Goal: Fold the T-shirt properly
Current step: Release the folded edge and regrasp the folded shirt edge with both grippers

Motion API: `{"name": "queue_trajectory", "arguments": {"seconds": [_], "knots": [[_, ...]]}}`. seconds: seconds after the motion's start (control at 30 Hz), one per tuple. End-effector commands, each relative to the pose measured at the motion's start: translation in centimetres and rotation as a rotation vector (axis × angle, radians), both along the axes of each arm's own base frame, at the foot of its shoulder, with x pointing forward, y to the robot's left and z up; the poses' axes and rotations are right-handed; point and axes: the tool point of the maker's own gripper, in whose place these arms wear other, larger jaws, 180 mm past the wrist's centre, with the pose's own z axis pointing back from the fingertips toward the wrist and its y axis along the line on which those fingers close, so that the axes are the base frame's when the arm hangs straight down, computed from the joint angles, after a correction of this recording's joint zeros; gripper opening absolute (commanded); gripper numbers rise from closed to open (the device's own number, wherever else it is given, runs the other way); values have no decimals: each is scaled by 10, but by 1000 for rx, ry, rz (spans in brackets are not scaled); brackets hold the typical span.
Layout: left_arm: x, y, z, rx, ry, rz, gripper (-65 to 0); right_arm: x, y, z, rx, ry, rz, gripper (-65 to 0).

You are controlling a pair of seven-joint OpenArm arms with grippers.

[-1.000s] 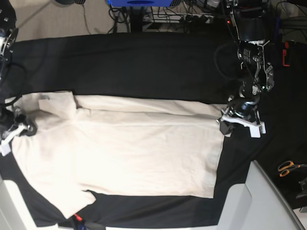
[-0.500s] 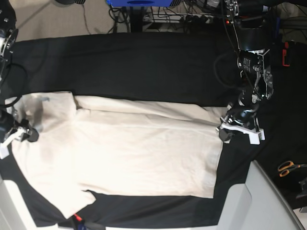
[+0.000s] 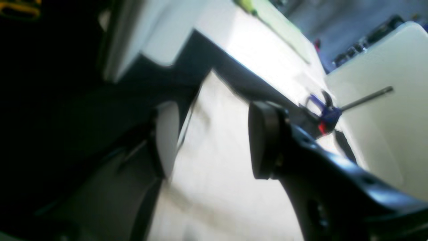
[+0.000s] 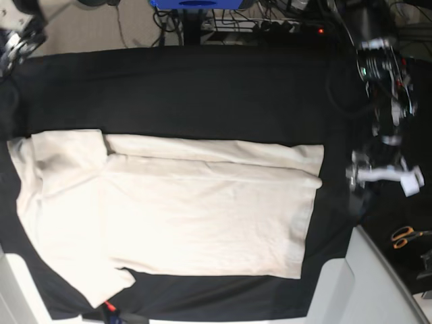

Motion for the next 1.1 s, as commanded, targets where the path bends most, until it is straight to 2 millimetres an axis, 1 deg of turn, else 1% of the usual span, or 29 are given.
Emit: {"name": "queue_trajectory", "arguments": {"seconds": [0.0,0.07,0.13,0.23,0.3,0.33,0.43,0.57,0.63,0.7,0.8,0.87,0.9,0.93,1.07], "knots": [[-5,5,16,34,-45,-8,-316,-5,-5,5,18,-21,-50,-218],[-23,-1,3,43,0,-28,-316,-27,3,-13,66,24,-90,-218],[-37,2,-7,58,43,-38,-319,-37,9,-25,89,44,-97,-218],[-57,4,-23,68,104,-46,-319,-37,19,-46,158,37,-123,-215],[-65,2,-28,72,118,-73,-319,-35,15,-52,184,25,-141,-212],[-70,-2,-32,70,121,-98,-319,-31,17,-55,201,11,-135,-212],[-81,-12,-41,59,128,-162,-319,-24,13,-64,256,-5,-159,-213],[-96,-14,-60,35,170,-181,-319,-12,8,-71,315,-40,-210,-213],[-98,-13,-63,30,179,-178,-321,-5,6,-69,333,-54,-221,-213],[-106,-13,-71,22,207,-172,-321,1,5,-67,337,-63,-219,-215],[-110,-11,-80,8,227,-161,-321,14,14,-64,324,-58,-168,-218],[-115,-8,-89,-4,250,-148,-321,23,15,-60,308,-75,-159,-222],[-117,-8,-92,-9,258,-144,-321,26,15,-59,297,-83,-159,-242],[-119,-6,-94,-12,263,-140,-321,28,15,-59,290,-86,-158,-276],[-121,-4,-96,-16,271,-128,-321,29,18,-60,283,-79,-142,-486]]}}
